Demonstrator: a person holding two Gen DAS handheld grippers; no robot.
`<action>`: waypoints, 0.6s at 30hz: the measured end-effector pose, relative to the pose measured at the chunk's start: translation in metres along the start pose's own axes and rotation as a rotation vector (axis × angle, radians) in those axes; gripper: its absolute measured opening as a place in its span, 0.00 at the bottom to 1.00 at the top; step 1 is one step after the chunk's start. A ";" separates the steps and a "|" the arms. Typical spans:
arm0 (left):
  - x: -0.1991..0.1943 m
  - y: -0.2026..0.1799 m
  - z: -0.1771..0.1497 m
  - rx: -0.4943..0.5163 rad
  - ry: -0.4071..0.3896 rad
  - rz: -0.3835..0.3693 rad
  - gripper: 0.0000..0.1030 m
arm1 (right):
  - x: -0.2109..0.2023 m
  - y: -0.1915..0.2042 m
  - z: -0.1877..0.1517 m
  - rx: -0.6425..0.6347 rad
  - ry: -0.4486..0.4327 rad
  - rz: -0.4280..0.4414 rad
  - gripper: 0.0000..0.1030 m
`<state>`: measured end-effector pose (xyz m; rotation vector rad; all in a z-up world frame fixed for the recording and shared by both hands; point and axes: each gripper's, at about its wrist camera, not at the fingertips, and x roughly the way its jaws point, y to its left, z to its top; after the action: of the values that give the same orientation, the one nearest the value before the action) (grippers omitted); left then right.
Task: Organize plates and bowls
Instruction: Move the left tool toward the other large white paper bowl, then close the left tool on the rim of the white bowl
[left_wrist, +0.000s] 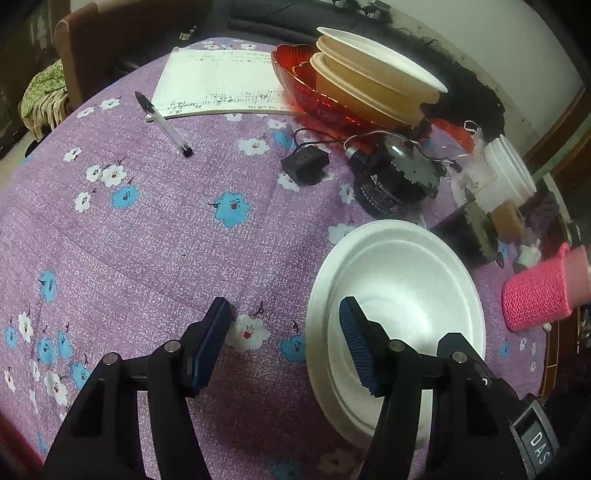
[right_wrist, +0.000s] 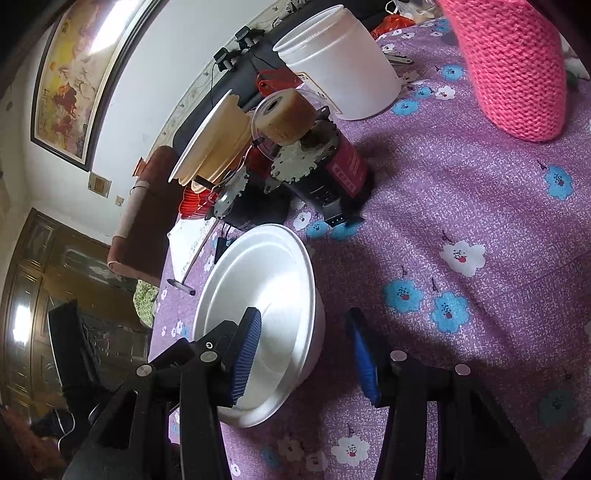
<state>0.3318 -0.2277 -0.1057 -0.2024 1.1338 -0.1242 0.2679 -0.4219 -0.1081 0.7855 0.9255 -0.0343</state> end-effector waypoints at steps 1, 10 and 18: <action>0.000 0.000 0.000 0.002 0.002 -0.004 0.55 | 0.000 0.001 -0.001 -0.004 -0.002 -0.001 0.45; 0.003 -0.006 -0.005 0.030 -0.015 -0.014 0.29 | 0.012 0.008 -0.006 -0.042 -0.001 -0.039 0.30; 0.000 -0.015 -0.009 0.055 -0.026 -0.045 0.13 | 0.015 0.018 -0.012 -0.068 -0.022 -0.058 0.21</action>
<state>0.3235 -0.2436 -0.1063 -0.1802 1.0993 -0.1922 0.2750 -0.3970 -0.1131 0.6942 0.9242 -0.0614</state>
